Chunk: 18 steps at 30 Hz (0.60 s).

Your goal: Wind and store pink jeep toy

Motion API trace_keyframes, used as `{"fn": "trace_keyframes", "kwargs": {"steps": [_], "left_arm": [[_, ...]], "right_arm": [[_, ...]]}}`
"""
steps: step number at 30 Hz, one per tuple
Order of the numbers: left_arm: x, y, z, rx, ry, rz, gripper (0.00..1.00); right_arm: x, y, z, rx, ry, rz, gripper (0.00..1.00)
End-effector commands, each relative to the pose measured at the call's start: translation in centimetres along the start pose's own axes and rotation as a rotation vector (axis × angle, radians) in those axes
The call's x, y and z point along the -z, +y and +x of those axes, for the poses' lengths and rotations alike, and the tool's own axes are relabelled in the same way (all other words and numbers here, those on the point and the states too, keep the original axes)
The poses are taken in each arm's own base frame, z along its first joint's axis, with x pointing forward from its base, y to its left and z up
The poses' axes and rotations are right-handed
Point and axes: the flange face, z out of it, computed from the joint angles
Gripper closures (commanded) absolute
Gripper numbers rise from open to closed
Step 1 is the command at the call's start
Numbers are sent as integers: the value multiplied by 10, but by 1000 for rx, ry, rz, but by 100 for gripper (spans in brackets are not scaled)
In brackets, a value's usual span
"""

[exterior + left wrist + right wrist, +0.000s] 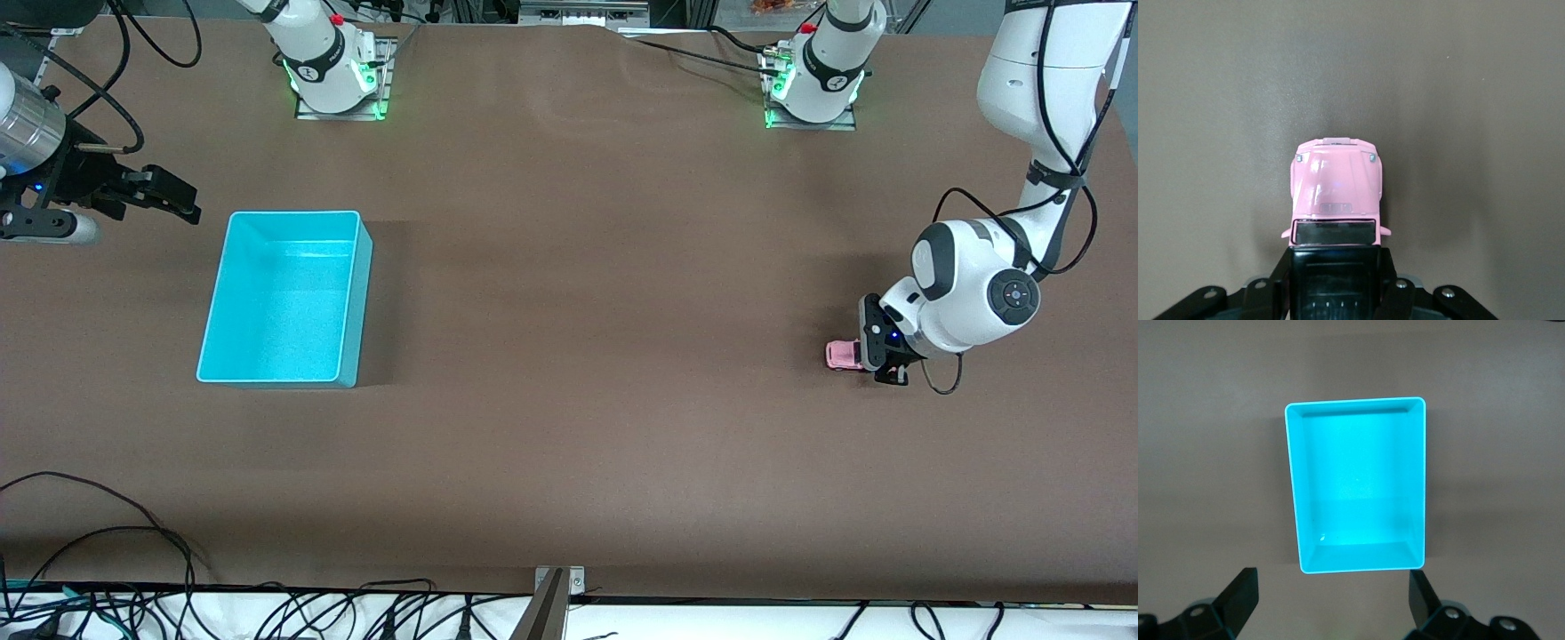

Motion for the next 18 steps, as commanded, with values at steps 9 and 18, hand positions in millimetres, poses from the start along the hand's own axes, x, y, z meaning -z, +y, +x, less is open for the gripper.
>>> {"fn": "trace_keyframes", "kwargs": {"steps": [9,18], "left_arm": [[-2,5,1,12,4,-33,96],[-8,7,-12,20,4,-43,96]], "right_arm": [[5,1,2,2,4,0,0],[5,1,2,2,2,0,0]]}}
